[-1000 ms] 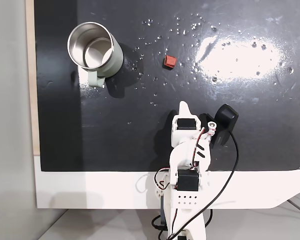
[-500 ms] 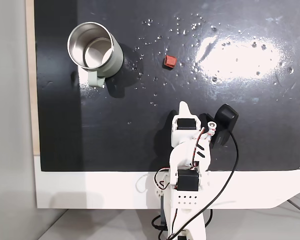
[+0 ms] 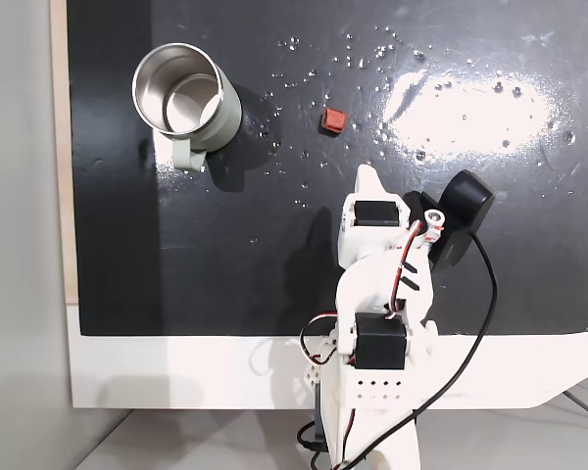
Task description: Grasp a cube and put it in the cup.
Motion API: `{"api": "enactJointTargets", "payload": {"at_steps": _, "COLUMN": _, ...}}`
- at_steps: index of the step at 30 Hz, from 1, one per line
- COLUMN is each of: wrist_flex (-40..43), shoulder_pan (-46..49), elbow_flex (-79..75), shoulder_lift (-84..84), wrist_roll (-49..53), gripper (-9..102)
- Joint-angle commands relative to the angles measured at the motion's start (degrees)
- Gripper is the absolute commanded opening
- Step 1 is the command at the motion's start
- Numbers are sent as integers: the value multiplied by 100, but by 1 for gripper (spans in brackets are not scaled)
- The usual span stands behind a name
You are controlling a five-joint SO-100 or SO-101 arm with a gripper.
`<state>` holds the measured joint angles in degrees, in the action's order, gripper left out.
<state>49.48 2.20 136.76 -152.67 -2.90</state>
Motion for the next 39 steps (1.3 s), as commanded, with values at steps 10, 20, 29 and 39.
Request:
{"api": "enactJointTargets", "payload": {"at_steps": 10, "wrist_flex": 1239, "shoulder_pan": -202, "elbow_flex": -3577, "shoulder_lift": 3067, "wrist_roll": -1151, "gripper": 0}}
{"api": "enactJointTargets", "payload": {"at_steps": 20, "wrist_flex": 2118, "shoulder_pan": -571, "elbow_flex": -5115, "shoulder_lift": 4896, "wrist_roll": -1978, "gripper": 0}}
{"api": "enactJointTargets", "payload": {"at_steps": 29, "wrist_flex": 2663, "shoulder_pan": -896, "elbow_flex": -6407, "shoulder_lift": 6108, "wrist_roll": -2065, "gripper": 0}}
{"api": "enactJointTargets", "payload": {"at_steps": 39, "wrist_flex": 2988, "shoulder_pan": -738, "elbow_flex": -6935, "shoulder_lift": 6987, "wrist_roll": -2162, "gripper": 0}}
